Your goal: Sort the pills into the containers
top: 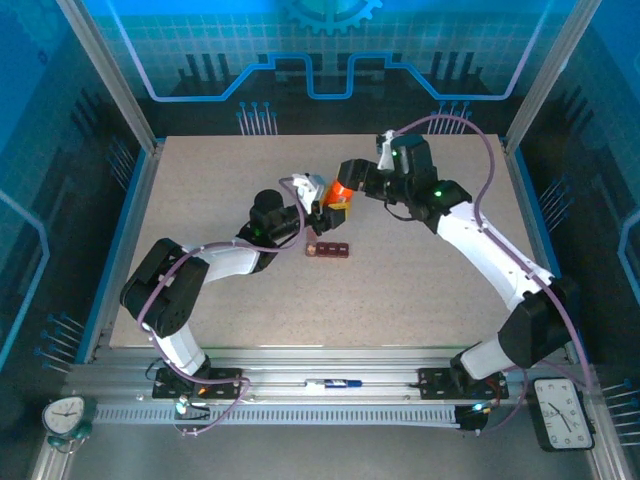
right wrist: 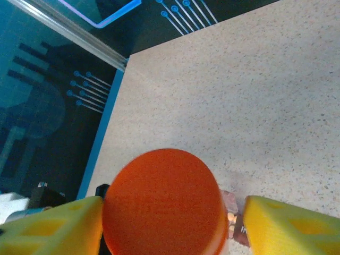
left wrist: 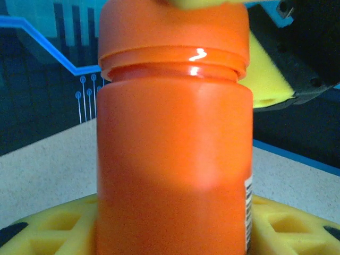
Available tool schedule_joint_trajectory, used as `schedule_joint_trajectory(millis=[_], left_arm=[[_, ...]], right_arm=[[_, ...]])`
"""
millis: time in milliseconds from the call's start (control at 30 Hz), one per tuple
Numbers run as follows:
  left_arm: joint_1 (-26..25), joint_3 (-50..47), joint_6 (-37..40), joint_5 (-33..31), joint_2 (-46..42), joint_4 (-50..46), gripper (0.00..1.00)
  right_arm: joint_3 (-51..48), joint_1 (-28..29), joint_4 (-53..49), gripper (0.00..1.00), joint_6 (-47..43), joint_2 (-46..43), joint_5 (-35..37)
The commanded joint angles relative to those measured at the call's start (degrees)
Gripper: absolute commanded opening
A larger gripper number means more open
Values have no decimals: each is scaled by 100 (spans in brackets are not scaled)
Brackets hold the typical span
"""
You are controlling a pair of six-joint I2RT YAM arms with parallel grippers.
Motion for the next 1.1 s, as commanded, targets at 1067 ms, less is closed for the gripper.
schedule_joint_trajectory(millis=[1067], left_arm=[[2, 165, 83, 1083, -452, -270, 20]], right_arm=[[2759, -769, -3717, 74, -4510, 1387, -2949]])
